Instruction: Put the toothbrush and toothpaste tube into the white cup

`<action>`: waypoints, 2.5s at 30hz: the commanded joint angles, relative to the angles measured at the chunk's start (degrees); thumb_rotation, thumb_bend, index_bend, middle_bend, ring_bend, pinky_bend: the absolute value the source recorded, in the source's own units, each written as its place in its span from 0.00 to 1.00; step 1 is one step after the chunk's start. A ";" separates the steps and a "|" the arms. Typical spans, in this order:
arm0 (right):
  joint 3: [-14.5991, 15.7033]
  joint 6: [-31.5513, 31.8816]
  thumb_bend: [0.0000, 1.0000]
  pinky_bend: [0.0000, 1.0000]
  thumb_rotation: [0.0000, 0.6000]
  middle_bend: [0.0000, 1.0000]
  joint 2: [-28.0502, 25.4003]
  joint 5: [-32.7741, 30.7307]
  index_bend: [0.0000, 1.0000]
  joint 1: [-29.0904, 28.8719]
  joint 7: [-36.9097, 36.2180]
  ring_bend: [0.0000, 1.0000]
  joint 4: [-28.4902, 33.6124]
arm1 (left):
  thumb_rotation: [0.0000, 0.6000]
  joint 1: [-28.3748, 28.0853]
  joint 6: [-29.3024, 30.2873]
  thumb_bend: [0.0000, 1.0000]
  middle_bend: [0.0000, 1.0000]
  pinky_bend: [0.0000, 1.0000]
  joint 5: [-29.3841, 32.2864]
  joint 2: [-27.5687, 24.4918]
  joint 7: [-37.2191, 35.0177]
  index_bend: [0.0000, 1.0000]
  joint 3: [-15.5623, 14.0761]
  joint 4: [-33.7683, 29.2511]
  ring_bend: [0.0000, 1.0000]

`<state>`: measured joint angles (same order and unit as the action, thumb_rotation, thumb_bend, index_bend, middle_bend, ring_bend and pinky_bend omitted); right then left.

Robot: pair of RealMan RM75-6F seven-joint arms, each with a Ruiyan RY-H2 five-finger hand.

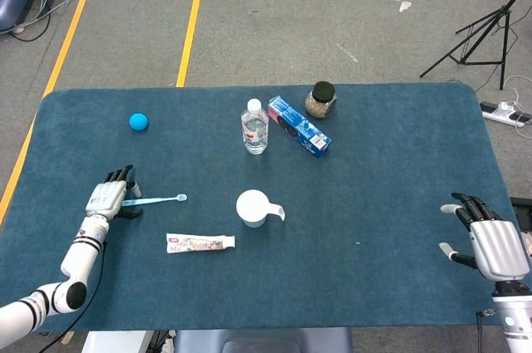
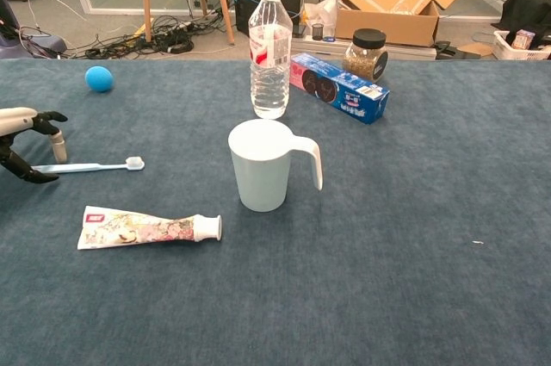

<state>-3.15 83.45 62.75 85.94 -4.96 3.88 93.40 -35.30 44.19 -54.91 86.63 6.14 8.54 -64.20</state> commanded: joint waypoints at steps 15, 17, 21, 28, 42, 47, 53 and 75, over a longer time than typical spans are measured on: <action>0.02 -0.07 0.10 0.45 1.00 0.22 -0.05 0.02 0.35 -0.02 -0.10 0.19 -0.05 | 1.00 0.13 0.13 0.25 0.00 0.00 0.64 0.97 1.14 0.49 0.43 1.06 0.00; 0.04 -0.06 0.10 0.45 1.00 0.22 -0.04 0.05 0.35 -0.02 -0.09 0.19 -0.04 | 1.00 0.16 0.14 0.25 0.00 0.00 0.74 1.06 1.29 0.50 0.46 1.11 0.00; 0.00 0.04 0.10 0.45 1.00 0.22 -0.05 0.05 0.35 0.01 -0.15 0.19 -0.01 | 1.00 0.17 0.08 0.25 0.00 0.00 0.88 1.26 1.82 0.51 0.38 1.42 0.00; 0.00 0.07 0.10 0.45 1.00 0.22 -0.06 0.05 0.35 0.03 -0.22 0.19 -0.01 | 1.00 0.24 0.57 0.25 0.00 0.00 0.68 1.51 2.26 0.53 0.54 1.68 0.00; 0.03 0.03 0.10 0.45 1.00 0.22 0.05 0.07 0.35 0.02 0.08 0.19 0.00 | 1.00 0.40 0.24 0.41 0.00 0.00 0.36 0.74 3.00 0.53 0.31 1.09 0.00; 0.01 0.04 0.10 0.45 1.00 0.22 0.02 0.06 0.35 0.02 0.00 0.19 -0.01 | 1.00 0.37 -0.30 0.43 0.00 0.00 -0.19 0.58 2.99 0.52 -0.07 1.40 0.00; 0.01 0.09 0.10 0.45 1.00 0.22 0.02 0.10 0.35 0.02 -0.05 0.19 -0.03 | 1.00 0.45 -0.06 0.44 0.00 0.00 -0.90 0.53 2.65 0.52 -0.10 1.38 0.00; 0.09 0.19 0.10 0.45 1.00 0.22 0.06 0.31 0.35 0.04 -0.05 0.19 0.12 | 1.00 1.90 9.90 0.46 0.00 0.00 -7.38 -9.20 8.51 0.56 -0.43 -14.29 0.00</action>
<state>-3.07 83.61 62.82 86.23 -4.93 3.85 93.51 -33.44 52.80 -61.42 78.61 13.23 8.24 -76.88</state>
